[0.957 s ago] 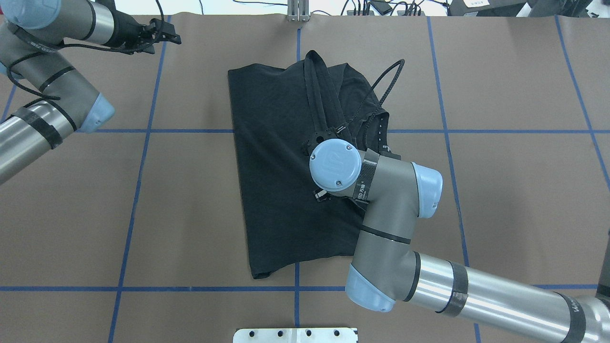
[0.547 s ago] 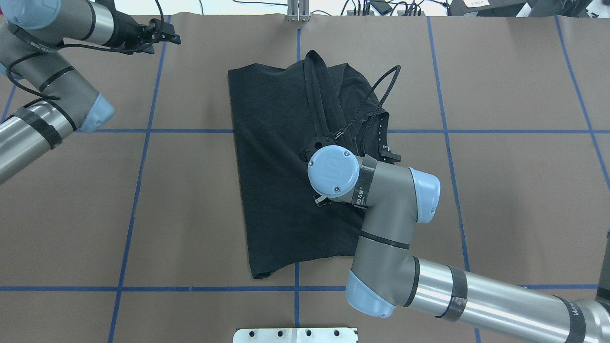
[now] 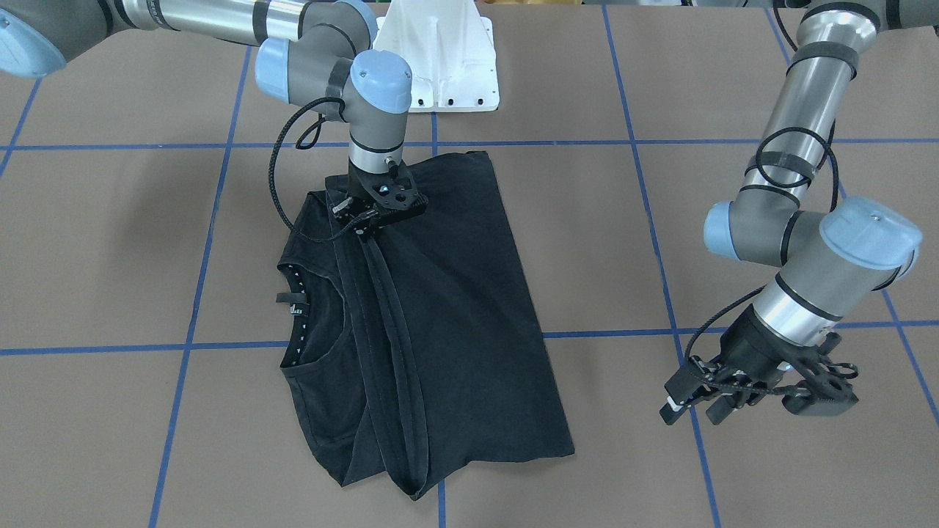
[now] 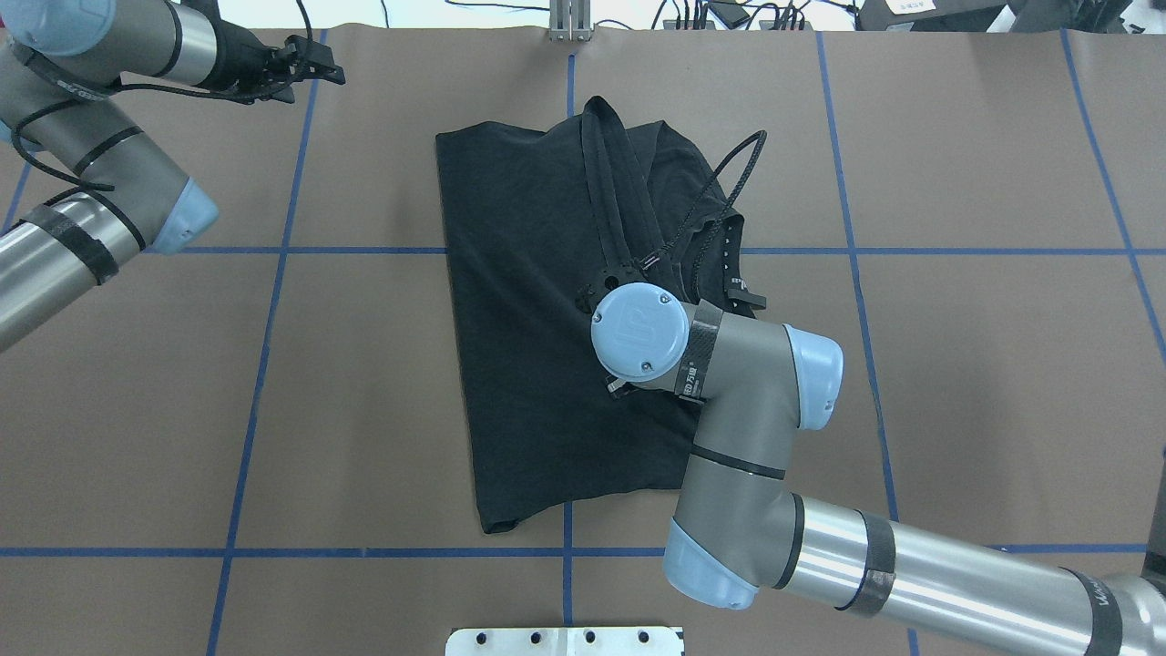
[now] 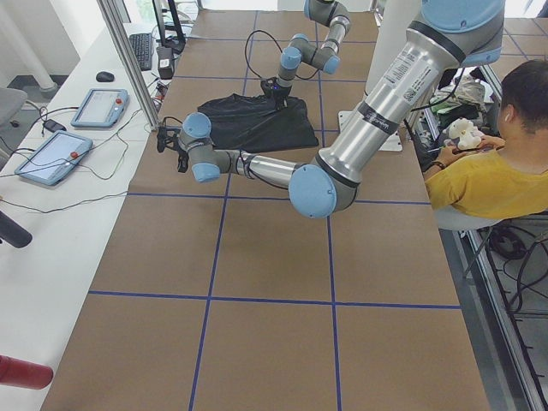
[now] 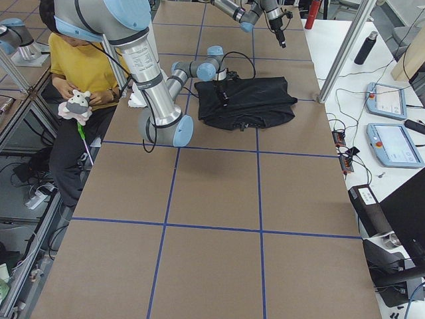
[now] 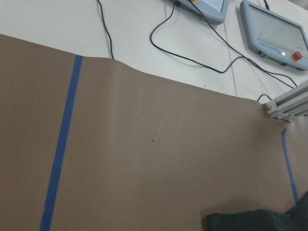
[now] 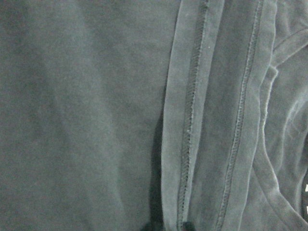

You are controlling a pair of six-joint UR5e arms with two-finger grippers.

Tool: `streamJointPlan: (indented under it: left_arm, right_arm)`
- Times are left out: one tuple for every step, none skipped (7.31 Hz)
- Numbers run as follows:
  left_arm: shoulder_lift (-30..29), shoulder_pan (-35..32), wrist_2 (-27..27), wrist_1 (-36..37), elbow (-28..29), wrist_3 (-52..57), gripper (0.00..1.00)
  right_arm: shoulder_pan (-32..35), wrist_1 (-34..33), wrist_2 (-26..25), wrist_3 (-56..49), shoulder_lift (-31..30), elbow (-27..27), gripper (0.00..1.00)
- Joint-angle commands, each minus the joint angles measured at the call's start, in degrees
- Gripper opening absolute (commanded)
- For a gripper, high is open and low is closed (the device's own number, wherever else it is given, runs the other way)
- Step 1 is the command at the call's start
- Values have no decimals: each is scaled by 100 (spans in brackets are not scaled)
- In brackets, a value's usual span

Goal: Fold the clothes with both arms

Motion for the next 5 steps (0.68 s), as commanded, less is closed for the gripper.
streamJointPlan:
  left_arm:
    - [13, 0, -3, 0, 8, 17, 90]
    - [22, 0, -3, 0, -1, 18, 90]
    - [22, 8, -3, 0, -1, 18, 90]
    - [14, 8, 5, -9, -1, 9, 90]
    - [-4, 8, 6, -9, -1, -26, 90]
  right_arm:
    - [88, 0, 17, -173, -26, 21, 0]
    - [158, 0, 43, -261, -44, 30, 0]
    - [307, -87, 87, -358, -61, 247, 0]
    - [291, -375, -9, -255, -566, 710, 0]
    - [160, -352, -123, 269, -963, 767, 0]
